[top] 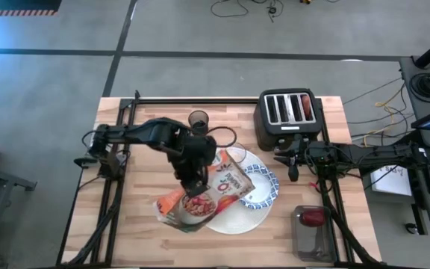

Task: Arrange a breakfast setting
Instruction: Pour the cereal from the cereal box into the white patterned bowl

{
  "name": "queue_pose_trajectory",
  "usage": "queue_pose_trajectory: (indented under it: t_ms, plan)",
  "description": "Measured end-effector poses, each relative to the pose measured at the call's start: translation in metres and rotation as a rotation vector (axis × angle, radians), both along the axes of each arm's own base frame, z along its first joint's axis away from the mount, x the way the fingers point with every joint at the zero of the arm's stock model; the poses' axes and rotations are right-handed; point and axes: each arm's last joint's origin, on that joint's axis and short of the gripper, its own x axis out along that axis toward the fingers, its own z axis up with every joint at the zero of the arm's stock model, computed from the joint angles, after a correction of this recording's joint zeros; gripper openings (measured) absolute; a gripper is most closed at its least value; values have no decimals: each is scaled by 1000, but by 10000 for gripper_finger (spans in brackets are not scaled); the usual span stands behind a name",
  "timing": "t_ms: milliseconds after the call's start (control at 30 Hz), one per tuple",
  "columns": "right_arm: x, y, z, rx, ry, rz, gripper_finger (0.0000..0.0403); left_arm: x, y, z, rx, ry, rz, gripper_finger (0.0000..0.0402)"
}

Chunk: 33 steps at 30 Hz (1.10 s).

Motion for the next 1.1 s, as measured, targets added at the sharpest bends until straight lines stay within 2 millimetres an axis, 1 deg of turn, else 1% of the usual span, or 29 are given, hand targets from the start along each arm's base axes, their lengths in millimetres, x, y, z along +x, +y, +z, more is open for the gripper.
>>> queue_pose_trajectory:
  t_ms: [133, 300, 567, 867, 1100]
  plan:
    - [0, 0, 0, 0, 0, 0, 83, 12, 11, -2, -105, 34, 57, 0]
    - [0, 0, 0, 0, -1, 0, 83, 24, 22, -7, -197, 87, 123, 0]
    - [0, 0, 0, 0, 0, 0, 72, 30, 34, -12, -289, 154, 206, 0]
    - [0, 0, 0, 0, 0, 0, 82, 36, 44, -18, -373, 218, 270, 0]
    - [0, 0, 0, 0, 0, 0, 82, 46, 53, -22, -439, 235, 342, 0]
